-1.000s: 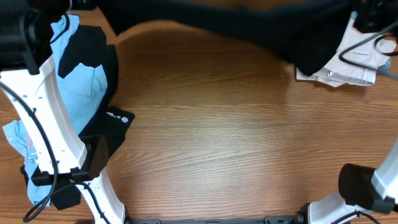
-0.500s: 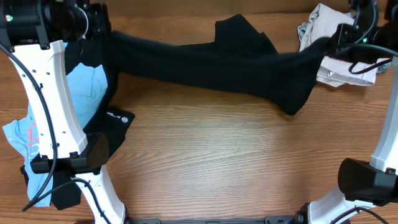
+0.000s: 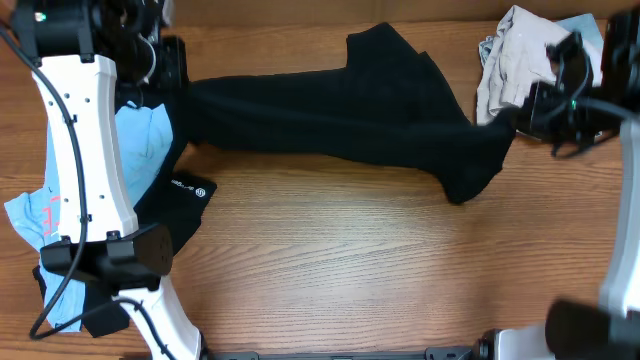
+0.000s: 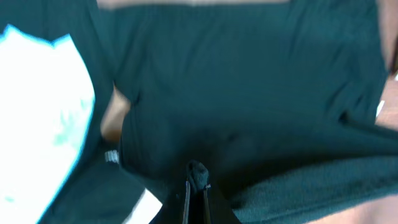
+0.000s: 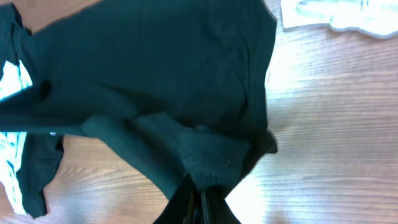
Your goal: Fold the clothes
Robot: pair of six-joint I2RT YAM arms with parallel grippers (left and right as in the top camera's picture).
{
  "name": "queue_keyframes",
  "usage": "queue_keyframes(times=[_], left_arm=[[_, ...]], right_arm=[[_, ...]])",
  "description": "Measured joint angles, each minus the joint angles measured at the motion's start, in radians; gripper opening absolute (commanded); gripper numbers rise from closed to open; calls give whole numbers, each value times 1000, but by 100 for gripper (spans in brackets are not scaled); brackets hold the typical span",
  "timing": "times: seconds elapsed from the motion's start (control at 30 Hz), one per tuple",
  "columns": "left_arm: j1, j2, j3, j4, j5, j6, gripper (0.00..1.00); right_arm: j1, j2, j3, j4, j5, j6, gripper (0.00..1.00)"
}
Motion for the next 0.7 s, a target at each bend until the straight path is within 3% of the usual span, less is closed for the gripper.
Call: queue_keyframes(times=[0.23, 0.33, 0.47, 0.7], left_arm=[[-2, -104, -311, -3, -16, 48, 8], [-2, -116, -418, -2, -24, 68, 34], [-2, -116, -558, -1, -37, 80, 58], [-9, -116, -657, 9, -58, 93, 75]], right_arm=[[0, -290, -445, 120, -6, 51, 4], [0, -332, -589, 133, -5, 67, 5], [0, -335, -705, 140, -4, 82, 15], [0, -335, -741, 174, -5, 91, 33]])
